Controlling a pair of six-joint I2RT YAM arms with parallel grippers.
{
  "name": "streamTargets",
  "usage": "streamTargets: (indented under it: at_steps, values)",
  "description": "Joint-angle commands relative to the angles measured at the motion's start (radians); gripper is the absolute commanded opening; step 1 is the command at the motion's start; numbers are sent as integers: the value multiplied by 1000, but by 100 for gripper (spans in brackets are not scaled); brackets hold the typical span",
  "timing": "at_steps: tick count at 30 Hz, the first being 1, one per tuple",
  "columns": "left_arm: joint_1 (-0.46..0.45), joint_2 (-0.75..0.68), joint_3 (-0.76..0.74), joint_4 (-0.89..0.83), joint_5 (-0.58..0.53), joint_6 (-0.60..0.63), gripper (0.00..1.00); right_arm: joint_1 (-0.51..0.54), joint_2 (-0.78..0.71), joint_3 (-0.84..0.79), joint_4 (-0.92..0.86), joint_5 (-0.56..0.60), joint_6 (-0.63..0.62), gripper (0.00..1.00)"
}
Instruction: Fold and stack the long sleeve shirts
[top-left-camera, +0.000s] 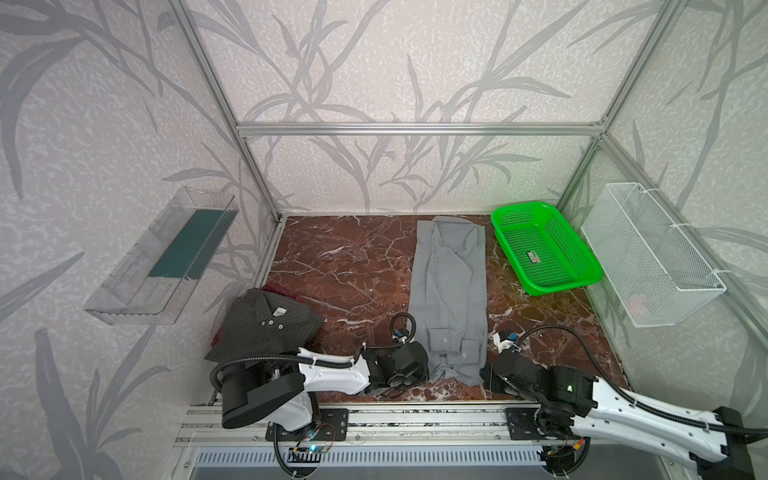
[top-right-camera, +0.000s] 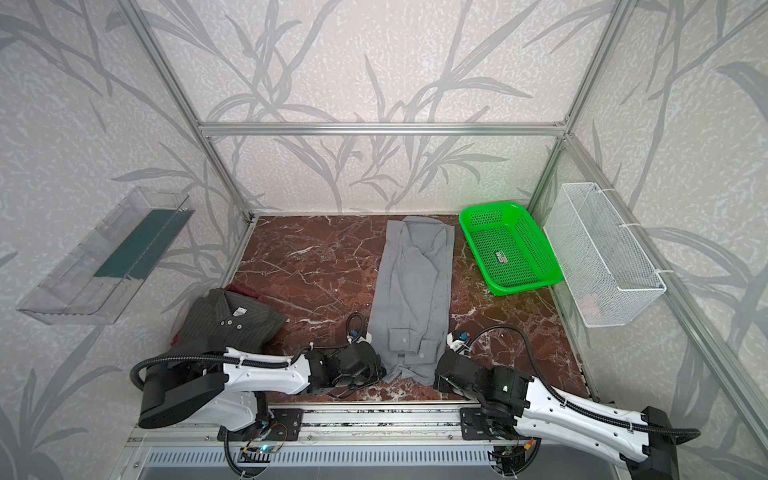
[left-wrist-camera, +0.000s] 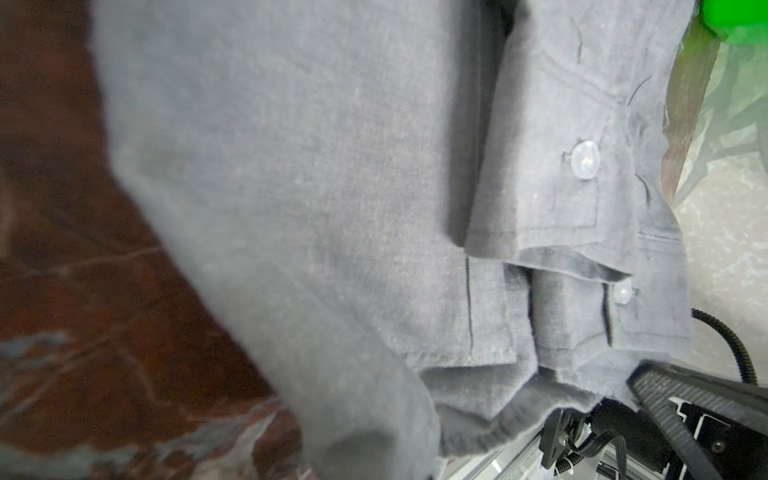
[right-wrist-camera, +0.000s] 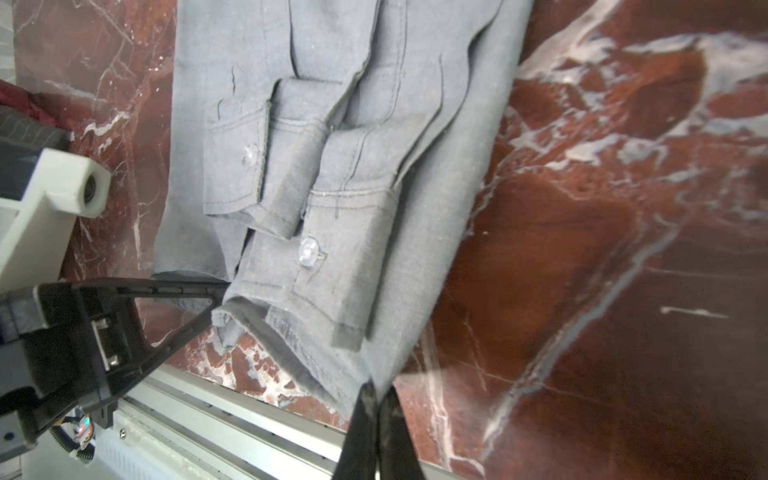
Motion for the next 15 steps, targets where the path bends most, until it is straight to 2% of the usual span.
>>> streamTargets:
  at_steps: [1, 5, 10, 15]
  values:
    - [-7, 30, 27, 42, 9, -13, 0, -69, -41, 86, -151, 10, -78, 0]
    - [-6, 31, 48, 59, 5, -13, 0, -195, -27, 157, -151, -96, -158, 0]
    - [-6, 13, 106, -1, -2, 13, 3, -220, 63, 165, -111, -193, -147, 1]
    - [-6, -31, 60, -11, 2, -15, 19, -220, 51, 119, -148, -193, -104, 27]
